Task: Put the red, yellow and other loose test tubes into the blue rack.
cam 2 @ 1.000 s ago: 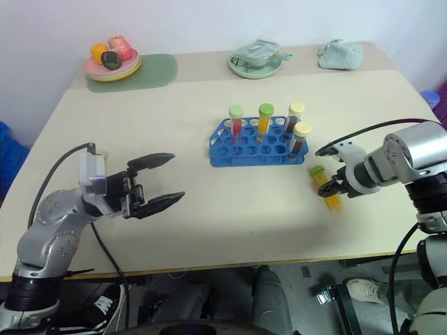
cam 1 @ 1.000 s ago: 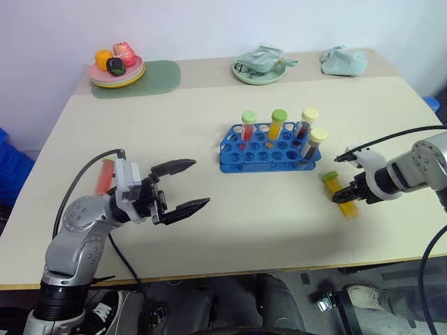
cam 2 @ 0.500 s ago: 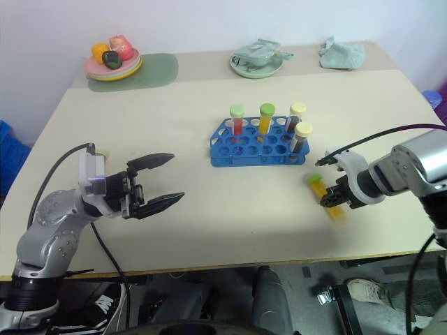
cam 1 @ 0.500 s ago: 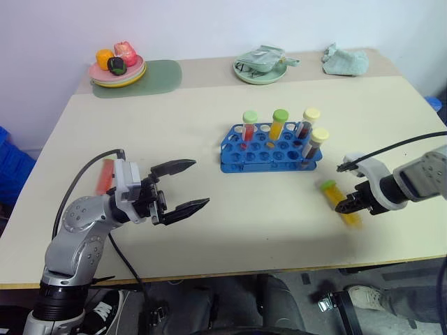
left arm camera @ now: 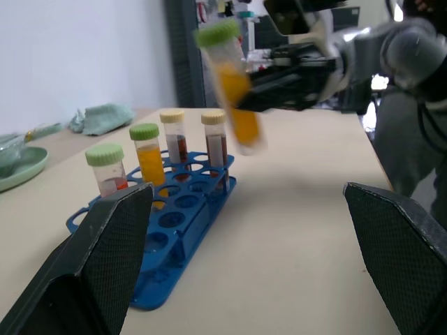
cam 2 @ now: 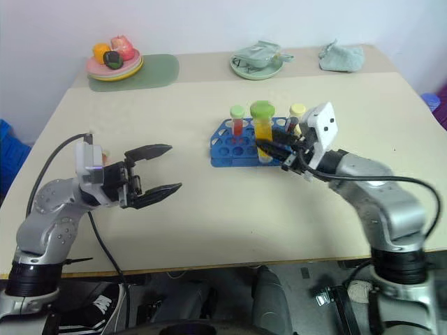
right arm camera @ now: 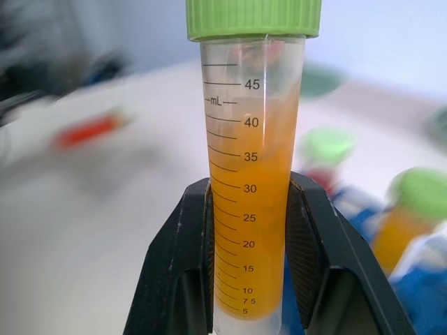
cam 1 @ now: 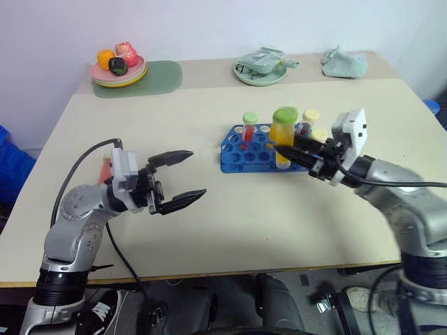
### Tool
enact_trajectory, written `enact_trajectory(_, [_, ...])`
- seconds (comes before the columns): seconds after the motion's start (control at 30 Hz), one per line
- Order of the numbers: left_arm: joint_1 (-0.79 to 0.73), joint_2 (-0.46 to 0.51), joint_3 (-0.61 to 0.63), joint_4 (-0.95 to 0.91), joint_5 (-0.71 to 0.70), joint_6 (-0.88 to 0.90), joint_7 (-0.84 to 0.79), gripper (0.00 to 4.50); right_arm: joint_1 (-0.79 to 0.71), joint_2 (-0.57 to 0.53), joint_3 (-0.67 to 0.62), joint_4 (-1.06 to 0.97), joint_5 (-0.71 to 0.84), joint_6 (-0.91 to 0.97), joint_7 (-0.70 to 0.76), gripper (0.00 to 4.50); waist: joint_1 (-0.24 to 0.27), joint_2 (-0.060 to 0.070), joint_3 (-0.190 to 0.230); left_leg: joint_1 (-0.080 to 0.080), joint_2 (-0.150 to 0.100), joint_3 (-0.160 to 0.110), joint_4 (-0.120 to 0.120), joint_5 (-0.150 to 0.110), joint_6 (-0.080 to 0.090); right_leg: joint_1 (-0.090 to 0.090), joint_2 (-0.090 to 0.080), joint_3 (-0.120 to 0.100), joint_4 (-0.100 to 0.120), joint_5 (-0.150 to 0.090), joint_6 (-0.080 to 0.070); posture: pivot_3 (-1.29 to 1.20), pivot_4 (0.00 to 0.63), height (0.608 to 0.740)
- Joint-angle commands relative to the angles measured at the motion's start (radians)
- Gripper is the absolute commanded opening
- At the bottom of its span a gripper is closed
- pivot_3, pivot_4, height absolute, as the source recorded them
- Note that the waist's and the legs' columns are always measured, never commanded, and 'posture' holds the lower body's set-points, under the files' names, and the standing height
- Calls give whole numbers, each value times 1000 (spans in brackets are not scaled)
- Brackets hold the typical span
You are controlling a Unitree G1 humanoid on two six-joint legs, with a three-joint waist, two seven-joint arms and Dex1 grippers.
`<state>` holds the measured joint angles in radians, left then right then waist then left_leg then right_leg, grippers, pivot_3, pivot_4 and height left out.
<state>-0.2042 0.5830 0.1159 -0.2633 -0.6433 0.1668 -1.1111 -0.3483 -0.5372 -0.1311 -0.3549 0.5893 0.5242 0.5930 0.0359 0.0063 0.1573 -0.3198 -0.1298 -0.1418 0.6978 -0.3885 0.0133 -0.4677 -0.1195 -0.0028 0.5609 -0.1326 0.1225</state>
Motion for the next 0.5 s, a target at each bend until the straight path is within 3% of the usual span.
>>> enact_trajectory(0.03, [-10, 18, 42, 6, -17, -14, -13, 4500, 10, 119, 16, 50, -106, -196, -78, 817, -1, 0, 0, 0, 0, 0, 0, 0, 0, 0, 0, 0, 0, 0, 0, 0, 150, 740])
enact_trajectory(0.27, [-20, 30, 50, 42, -13, -17, -47, 4500, 13, 271, 98, 209, -298, -433, -159, 817, -11, 1, 0, 0, 1, 0, -1, 0, 0, -1, 1, 0, 1, 0, -1, 0, 150, 740])
enact_trajectory(0.5, [-16, 46, 58, 7, -22, 13, -27, 4500, 14, 314, 137, 369, -428, -601, -203, 817, -34, 1, 0, 0, 1, 1, -2, 0, -1, -2, 2, 0, 1, 0, -1, 0, 150, 740])
